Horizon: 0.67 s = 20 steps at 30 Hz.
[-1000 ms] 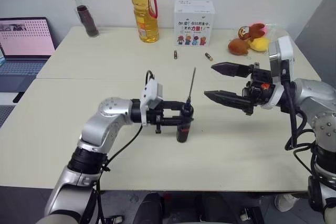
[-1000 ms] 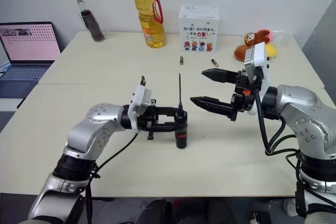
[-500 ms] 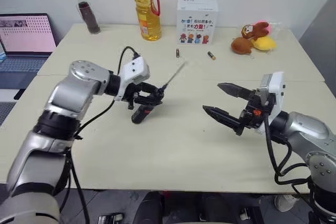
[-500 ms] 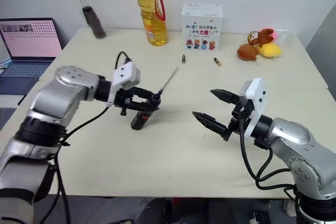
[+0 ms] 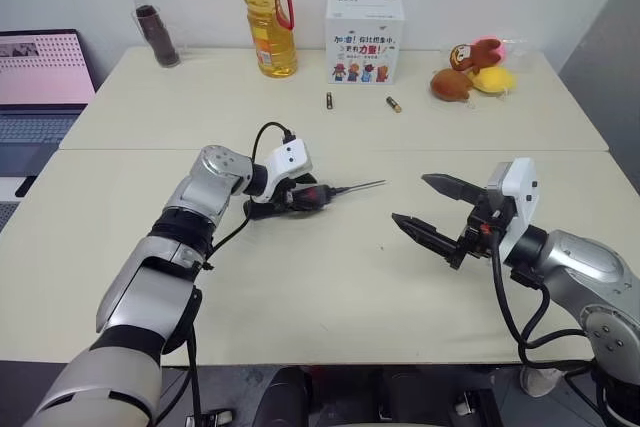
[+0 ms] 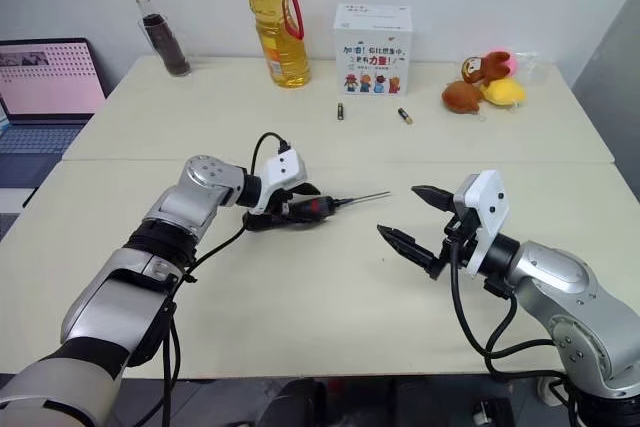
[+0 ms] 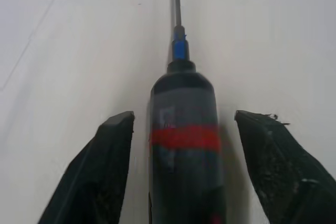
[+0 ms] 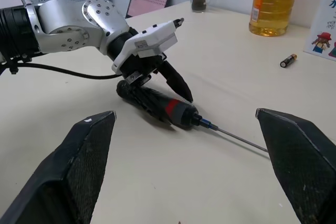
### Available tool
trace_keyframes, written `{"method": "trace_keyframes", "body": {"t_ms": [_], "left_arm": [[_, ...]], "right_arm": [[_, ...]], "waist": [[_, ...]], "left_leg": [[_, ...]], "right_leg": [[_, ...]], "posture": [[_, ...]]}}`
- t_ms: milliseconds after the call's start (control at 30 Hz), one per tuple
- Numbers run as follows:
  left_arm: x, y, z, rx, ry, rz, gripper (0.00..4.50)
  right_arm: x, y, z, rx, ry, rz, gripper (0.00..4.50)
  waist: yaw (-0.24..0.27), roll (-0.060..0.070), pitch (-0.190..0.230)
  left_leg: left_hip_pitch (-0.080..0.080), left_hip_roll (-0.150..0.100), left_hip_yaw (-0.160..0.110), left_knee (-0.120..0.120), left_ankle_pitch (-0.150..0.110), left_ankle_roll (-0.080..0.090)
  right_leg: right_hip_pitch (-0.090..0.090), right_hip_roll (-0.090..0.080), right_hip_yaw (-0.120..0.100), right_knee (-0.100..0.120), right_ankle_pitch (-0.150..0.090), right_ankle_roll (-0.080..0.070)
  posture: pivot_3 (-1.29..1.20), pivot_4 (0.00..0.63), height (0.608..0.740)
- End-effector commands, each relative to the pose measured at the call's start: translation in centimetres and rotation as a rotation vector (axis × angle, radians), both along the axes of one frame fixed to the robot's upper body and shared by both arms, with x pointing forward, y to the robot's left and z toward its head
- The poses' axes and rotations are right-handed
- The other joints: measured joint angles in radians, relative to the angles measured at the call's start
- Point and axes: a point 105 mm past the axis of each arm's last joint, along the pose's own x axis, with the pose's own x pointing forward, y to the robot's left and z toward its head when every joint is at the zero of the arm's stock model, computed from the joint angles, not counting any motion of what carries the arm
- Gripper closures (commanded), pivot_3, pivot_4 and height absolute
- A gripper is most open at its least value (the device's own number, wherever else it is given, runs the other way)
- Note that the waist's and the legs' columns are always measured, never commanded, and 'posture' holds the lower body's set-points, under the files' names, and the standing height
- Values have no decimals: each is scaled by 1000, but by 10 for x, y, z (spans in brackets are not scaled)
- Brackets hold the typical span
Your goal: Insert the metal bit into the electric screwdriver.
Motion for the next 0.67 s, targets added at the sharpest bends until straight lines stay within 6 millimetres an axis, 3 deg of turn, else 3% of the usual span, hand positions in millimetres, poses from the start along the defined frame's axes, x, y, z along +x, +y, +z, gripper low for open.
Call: {"method": "trace_keyframes", "body": {"t_ms": [33, 100, 167, 300, 500, 667], "left_arm": [[3, 8, 36, -61, -71, -6, 381], [-1, 17, 49, -95, -72, -8, 65], [-10, 29, 60, -113, -68, -18, 65], [-31, 79, 79, -110, -89, 26, 65], [-50, 127, 71, -14, -104, 149, 65], [-62, 141, 68, -16, -88, 196, 65]], "right_arm": [[-1, -3, 9, -11, -50, 7, 0], [0, -6, 8, -28, -46, 17, 0], [2, -11, 7, -58, -40, 29, 0], [11, -35, 2, -166, 4, 51, 0], [26, -61, -2, -234, 25, 49, 0], [29, -71, -6, -262, 42, 60, 0]], "waist": [[0, 0, 0], [-1, 0, 0], [-2, 0, 0], [-11, 0, 0], [0, 0, 0], [9, 0, 0]], "left_leg": [[0, 0, 0, 0, 0, 0], [0, 0, 0, 0, 0, 0], [0, 0, 0, 0, 0, 0], [1, 0, 1, -1, 0, 0], [2, 1, 1, 0, 0, 0], [-1, 2, 1, 2, 0, 0]], "right_leg": [[0, -1, 0, 0, 0, 0], [0, -1, 0, 0, 0, 0], [0, -1, 0, 0, 0, 0], [-1, -1, 2, 0, 0, 0], [1, 0, 1, 1, 0, 0], [1, -3, 0, 0, 0, 0]], "posture": [[0, 150, 740], [0, 150, 740], [0, 150, 740], [0, 150, 740], [0, 150, 740], [0, 150, 740]]}}
